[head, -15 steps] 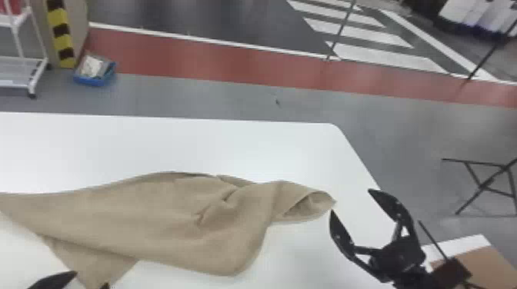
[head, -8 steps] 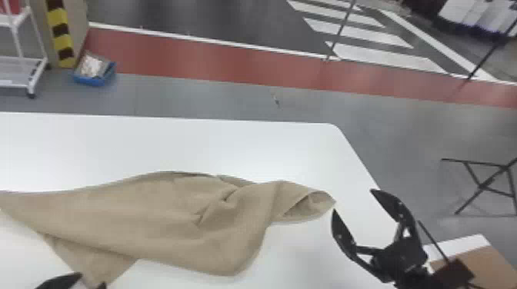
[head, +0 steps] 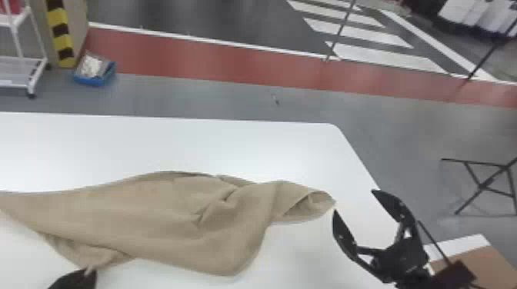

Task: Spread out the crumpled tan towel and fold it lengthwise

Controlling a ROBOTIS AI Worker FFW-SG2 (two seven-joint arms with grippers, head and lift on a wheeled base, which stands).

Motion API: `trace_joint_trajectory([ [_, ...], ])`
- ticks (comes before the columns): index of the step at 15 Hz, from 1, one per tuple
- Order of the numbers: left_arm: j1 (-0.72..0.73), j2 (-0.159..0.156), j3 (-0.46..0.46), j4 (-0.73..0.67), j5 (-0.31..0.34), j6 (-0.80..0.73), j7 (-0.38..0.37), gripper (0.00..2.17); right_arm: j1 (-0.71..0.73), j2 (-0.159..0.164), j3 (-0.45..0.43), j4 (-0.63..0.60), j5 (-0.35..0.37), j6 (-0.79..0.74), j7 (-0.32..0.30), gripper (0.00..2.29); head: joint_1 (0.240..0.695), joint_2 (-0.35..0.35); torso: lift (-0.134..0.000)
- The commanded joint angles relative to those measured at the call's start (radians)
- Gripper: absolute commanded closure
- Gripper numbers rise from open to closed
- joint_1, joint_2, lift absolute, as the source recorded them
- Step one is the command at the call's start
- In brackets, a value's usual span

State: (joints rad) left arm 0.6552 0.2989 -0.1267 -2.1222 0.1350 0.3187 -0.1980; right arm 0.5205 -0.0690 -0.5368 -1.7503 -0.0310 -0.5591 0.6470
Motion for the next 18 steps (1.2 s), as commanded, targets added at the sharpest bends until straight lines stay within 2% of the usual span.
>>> trace_joint_trajectory([
  [1, 0.012, 0.000, 0.007, -0.019, 0.011, -0.028, 0.009, 1.71, 0.001, 0.000, 0.000, 0.002, -0.006, -0.018, 0.000, 0.09, 0.695, -0.350, -0.124],
  [3, 0.024, 0.000, 0.022, -0.048, 0.018, -0.052, 0.022, 1.71, 0.001, 0.000, 0.000, 0.005, -0.007, -0.028, -0.003, 0.09, 0.695, -0.350, -0.124],
  [6, 0.041, -0.004, 0.087, -0.105, 0.074, -0.062, 0.023, 1.71, -0.031, -0.009, -0.003, 0.049, 0.026, -0.024, -0.033, 0.09, 0.695, -0.349, -0.124],
  [8, 0.052, -0.009, 0.133, -0.136, 0.114, -0.065, 0.025, 1.71, -0.083, -0.031, -0.023, 0.112, 0.068, 0.012, -0.033, 0.10, 0.695, -0.331, -0.124],
  [10, 0.061, -0.011, 0.176, -0.160, 0.155, -0.065, 0.025, 1.71, -0.140, -0.071, -0.031, 0.187, 0.108, 0.065, -0.033, 0.15, 0.695, -0.322, -0.124],
  [11, 0.064, -0.011, 0.188, -0.168, 0.160, -0.065, 0.025, 1.71, -0.160, -0.089, -0.031, 0.215, 0.131, 0.074, -0.032, 0.18, 0.695, -0.319, -0.124],
  [18, 0.078, -0.012, 0.190, -0.174, 0.163, -0.065, 0.031, 1.71, -0.257, -0.137, 0.000, 0.337, 0.270, 0.172, -0.030, 0.22, 0.695, -0.326, -0.124],
])
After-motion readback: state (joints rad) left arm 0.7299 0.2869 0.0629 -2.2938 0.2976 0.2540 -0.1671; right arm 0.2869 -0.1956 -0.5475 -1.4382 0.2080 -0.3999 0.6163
